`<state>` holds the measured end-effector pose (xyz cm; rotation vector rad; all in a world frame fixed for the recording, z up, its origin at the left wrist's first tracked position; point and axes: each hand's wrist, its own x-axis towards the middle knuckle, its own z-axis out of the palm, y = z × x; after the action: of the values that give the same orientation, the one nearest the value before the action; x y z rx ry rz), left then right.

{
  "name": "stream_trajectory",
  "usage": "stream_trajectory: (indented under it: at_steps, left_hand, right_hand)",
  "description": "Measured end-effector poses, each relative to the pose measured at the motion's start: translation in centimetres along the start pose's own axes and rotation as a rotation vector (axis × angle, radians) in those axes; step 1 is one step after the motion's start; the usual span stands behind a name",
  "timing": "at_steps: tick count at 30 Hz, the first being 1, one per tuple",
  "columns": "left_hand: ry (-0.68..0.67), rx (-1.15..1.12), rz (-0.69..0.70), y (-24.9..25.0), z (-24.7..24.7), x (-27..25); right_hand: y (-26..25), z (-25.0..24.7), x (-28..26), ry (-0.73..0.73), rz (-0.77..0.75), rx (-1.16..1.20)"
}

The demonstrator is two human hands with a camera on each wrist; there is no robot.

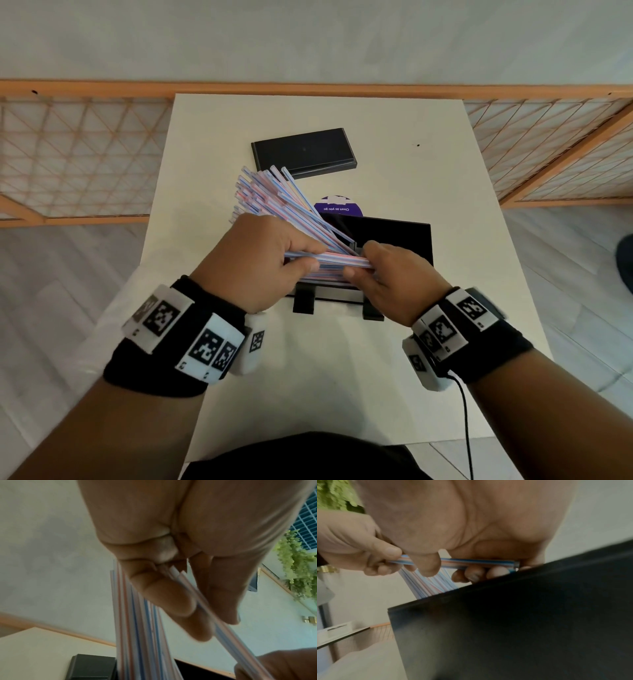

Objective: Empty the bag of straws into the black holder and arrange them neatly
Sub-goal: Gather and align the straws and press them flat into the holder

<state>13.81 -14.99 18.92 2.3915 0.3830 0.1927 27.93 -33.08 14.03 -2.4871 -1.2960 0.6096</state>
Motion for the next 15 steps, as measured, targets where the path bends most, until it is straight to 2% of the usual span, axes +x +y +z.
stream_trajectory:
  at_steps: [6,9,10,12,14,15]
  left_hand:
    - [0.050,0.233,0.032,0.0,0.3,0.6]
    - [0.111,0.223,0.090,0.4,0.6,0.8]
    - [0.177,0.189,0.135,0.8,0.5,0.8]
    - [0.419,0.074,0.193,1.4,0.2,0.7]
    - [0.699,-0.081,0.163,1.5,-0.5,0.5]
    - [0.797,-0.153,0.123,1.2,-0.9,0.5]
  right_hand:
    - [0.5,1.1,0.8,-0.076,0.109,-0.120]
    - [0.4,1.2,0.7,-0.077,0.165,-0.193]
    - [0.3,1.2,0.6,-0.059,0.165,-0.197]
    - [0.1,1.0,0.6,-0.030,0.145,-0.182]
    - [0.0,1.0,0.6,-0.053,0.116,-0.169]
    - [-0.2,1.0,0.5,-0.064,0.107,-0.171]
